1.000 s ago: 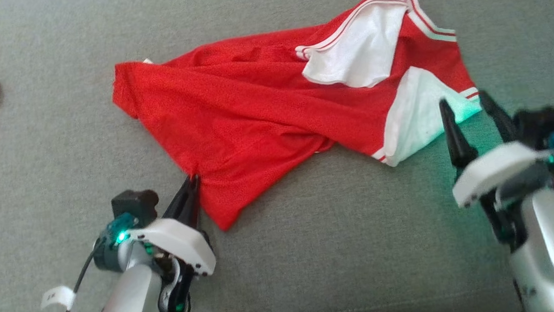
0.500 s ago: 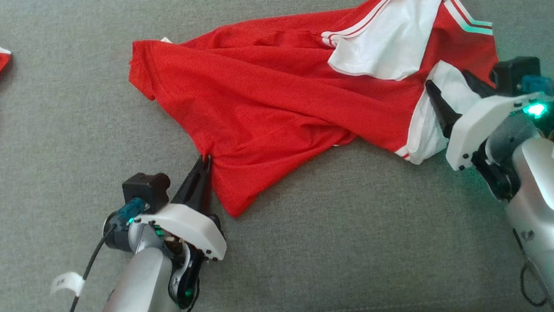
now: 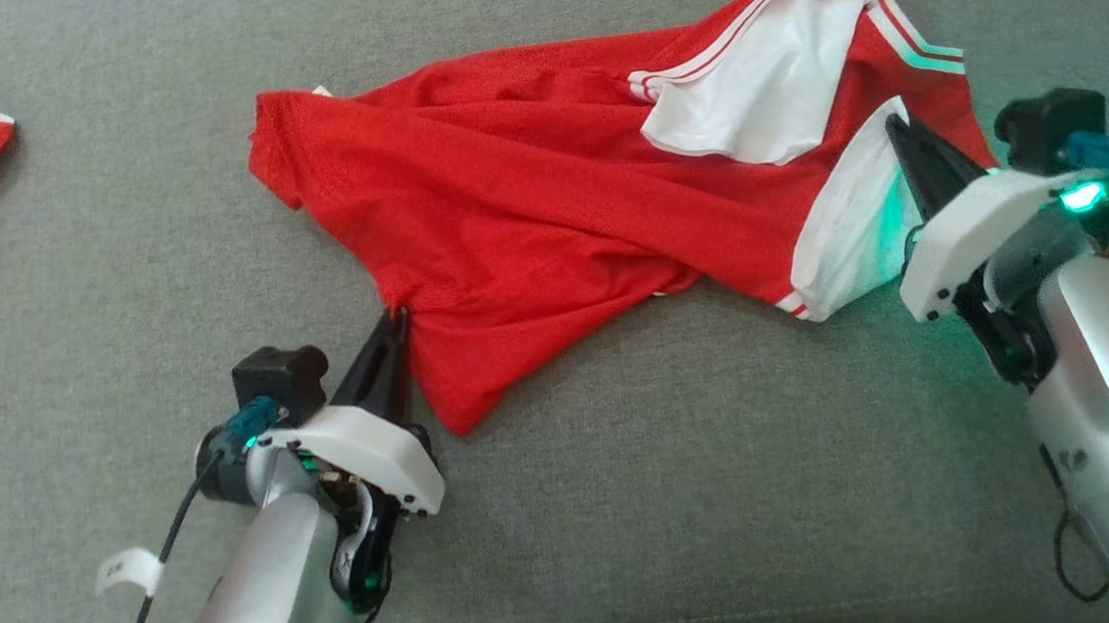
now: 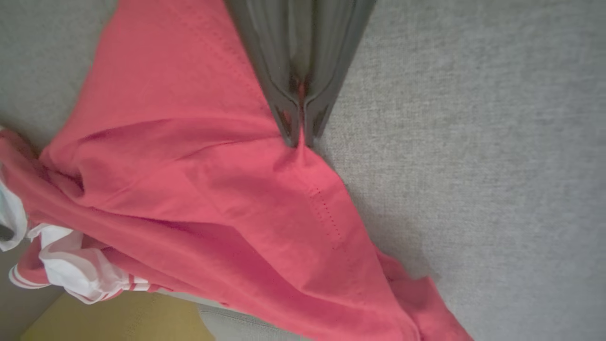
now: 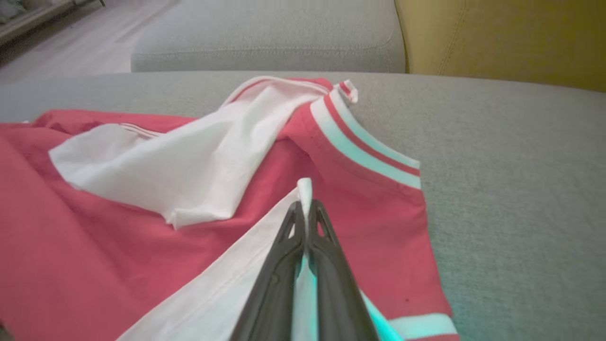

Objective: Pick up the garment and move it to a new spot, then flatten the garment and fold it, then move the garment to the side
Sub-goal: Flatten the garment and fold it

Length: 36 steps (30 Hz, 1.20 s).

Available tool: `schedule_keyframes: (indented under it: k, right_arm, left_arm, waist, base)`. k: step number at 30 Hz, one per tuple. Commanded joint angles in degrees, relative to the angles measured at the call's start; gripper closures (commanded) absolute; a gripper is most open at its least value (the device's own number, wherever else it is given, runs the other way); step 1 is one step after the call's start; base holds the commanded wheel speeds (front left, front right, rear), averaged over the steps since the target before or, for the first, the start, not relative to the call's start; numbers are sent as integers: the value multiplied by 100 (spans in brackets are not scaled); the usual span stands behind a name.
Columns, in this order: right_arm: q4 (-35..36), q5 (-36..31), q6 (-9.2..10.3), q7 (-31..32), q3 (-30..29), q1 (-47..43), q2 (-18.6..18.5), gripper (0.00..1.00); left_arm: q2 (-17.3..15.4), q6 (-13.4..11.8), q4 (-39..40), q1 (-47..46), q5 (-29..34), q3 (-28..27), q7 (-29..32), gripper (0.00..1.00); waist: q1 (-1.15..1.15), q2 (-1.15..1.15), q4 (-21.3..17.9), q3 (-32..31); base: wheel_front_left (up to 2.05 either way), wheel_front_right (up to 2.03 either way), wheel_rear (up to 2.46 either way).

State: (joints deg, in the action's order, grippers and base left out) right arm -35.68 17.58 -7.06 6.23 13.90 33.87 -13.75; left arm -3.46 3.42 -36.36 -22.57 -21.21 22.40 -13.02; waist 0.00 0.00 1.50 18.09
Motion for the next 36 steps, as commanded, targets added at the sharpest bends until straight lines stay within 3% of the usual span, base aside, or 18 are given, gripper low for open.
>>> schedule_keyframes:
  k: [1,8,11,13,19,29,36]
  right_arm:
    - [312,66,-43,-122,21,-178,-58,100]
    - [1456,181,-43,-724,-507,-731,-68,100]
    - [2173,125,-43,-893,-808,-889,-129,100]
    - [3017,25,-43,-991,-1116,-930,-185,100]
    - [4413,-211,-43,-847,-1771,-566,-254,100]
    - [5207,-257,-43,-295,-2261,380,-480,100]
    - [5141,-147,-43,133,-2196,679,-497,100]
  left_arm:
    - [-169,-71,120,-30,-36,-231,-60,100]
    - [-428,-272,1041,45,78,-508,-179,100]
    - [-670,-362,1809,75,223,-644,-190,100]
    - [-971,-455,2603,66,380,-777,-185,100]
    - [-1507,-588,3905,-220,486,-1124,200,100]
    - [-1737,-619,4812,-1050,340,-1323,965,100]
    - [-1743,-669,4928,-1352,224,-1346,1309,100]
  waist:
    - [0,0,-27,-38]
    - [0,0,-97,-218]
    - [0,0,-115,-351]
    - [0,0,-136,-508]
    - [0,0,-154,-821]
    - [0,0,-78,-1274]
    - [0,0,-140,-1440]
  base:
    - [0,0,0]
    - [0,0,0]
    - [0,0,0]
    - [0,0,0]
    - [0,0,0]
    - [0,0,0]
    - [0,0,0]
